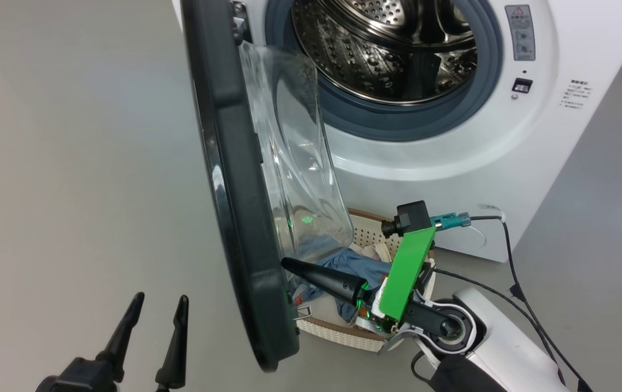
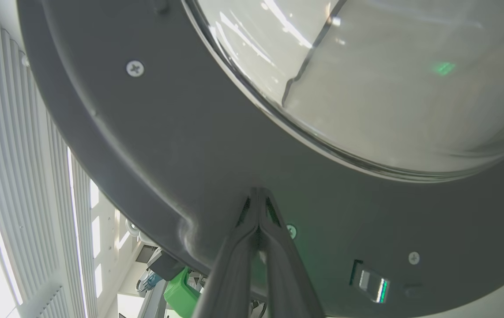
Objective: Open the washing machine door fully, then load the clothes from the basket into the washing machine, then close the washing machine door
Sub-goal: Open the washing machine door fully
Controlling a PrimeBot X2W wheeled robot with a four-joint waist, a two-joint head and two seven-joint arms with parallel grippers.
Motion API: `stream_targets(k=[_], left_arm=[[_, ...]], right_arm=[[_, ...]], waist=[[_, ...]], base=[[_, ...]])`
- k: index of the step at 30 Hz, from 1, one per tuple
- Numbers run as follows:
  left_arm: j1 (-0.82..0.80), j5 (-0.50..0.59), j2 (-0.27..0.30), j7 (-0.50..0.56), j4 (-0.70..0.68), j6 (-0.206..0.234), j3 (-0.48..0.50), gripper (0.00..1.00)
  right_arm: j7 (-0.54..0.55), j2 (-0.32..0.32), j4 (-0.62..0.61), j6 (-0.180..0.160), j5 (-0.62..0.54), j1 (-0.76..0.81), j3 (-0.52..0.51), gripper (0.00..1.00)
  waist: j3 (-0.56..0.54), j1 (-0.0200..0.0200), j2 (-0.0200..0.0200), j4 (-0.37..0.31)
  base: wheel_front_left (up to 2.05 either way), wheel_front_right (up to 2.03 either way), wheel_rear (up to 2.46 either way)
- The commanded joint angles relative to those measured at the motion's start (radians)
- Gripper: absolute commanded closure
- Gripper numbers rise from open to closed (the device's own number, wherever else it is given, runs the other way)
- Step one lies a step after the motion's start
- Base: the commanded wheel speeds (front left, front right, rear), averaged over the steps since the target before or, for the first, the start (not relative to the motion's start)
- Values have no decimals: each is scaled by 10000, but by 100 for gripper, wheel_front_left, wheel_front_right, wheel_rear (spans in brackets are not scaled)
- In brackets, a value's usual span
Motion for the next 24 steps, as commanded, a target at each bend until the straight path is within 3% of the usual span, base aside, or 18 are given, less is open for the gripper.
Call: stream_targets(k=[1, 14, 24], left_arm=[[-85, -61, 61, -63, -233, -16, 283, 0], [-45, 66, 59, -63, -304, -16, 427, 0], [97, 257, 59, -63, -444, -16, 1228, 0]], right_arm=[[-92, 383, -290, 33, 130, 19, 275, 100], [-949, 384, -105, 33, 648, 78, 643, 100], [-1228, 157, -552, 33, -79, 397, 247, 100]], waist=[[-145, 0, 0, 158], [-542, 0, 0, 507], [-802, 0, 0, -42]], base=[[0, 0, 0], [0, 0, 0], [0, 0, 0]])
